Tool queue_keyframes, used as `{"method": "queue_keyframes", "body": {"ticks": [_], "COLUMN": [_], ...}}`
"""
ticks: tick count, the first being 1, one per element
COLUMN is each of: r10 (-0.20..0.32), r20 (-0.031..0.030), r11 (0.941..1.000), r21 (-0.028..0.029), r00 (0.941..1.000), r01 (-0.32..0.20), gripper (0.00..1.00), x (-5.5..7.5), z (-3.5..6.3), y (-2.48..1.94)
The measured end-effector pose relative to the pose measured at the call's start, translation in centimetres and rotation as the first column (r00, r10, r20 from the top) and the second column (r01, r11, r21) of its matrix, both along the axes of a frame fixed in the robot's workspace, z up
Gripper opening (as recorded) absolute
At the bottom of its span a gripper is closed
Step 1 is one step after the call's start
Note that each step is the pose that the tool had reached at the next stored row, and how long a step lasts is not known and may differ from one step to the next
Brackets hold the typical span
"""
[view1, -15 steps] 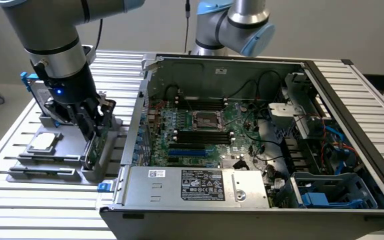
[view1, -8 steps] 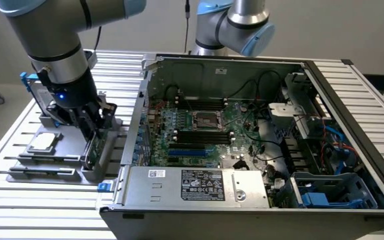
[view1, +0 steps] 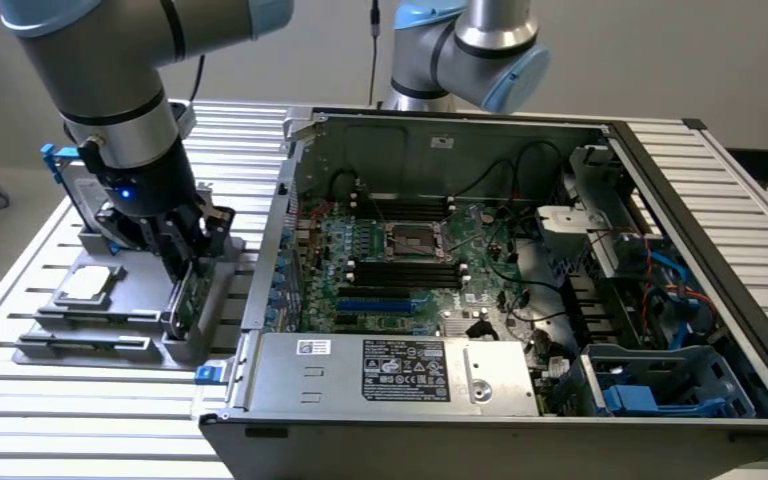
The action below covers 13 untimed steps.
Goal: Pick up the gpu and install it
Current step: 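Pick up the gpu and move the gpu toward the slot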
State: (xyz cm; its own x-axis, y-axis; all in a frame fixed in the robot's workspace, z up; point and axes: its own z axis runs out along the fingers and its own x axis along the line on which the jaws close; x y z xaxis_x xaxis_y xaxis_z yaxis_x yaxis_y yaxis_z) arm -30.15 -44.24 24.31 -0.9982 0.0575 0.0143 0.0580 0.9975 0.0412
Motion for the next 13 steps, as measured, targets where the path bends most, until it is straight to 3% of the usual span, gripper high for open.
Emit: {"method": "queue_keyframes", "body": {"ticks": [6, 8, 9, 13], "r10": [0.0, 0.0, 0.0, 0.0], "r20": [-0.007, -0.0079, -0.0079, -0.0079], "r11": [1.0, 1.0, 1.0, 1.0], "r21": [-0.0001, -0.0002, -0.0001, 0.0], "r00": [1.0, 1.0, 1.0, 1.0], "r01": [0.0, 0.0, 0.0, 0.0], "gripper": [0.38, 0.36, 0.29, 0.29], "x": [0.01, 0.11, 0.18, 0.38], "z": [-0.06, -0.06, -0.07, -0.08], "y": [0.06, 0.06, 0.06, 0.06]}}
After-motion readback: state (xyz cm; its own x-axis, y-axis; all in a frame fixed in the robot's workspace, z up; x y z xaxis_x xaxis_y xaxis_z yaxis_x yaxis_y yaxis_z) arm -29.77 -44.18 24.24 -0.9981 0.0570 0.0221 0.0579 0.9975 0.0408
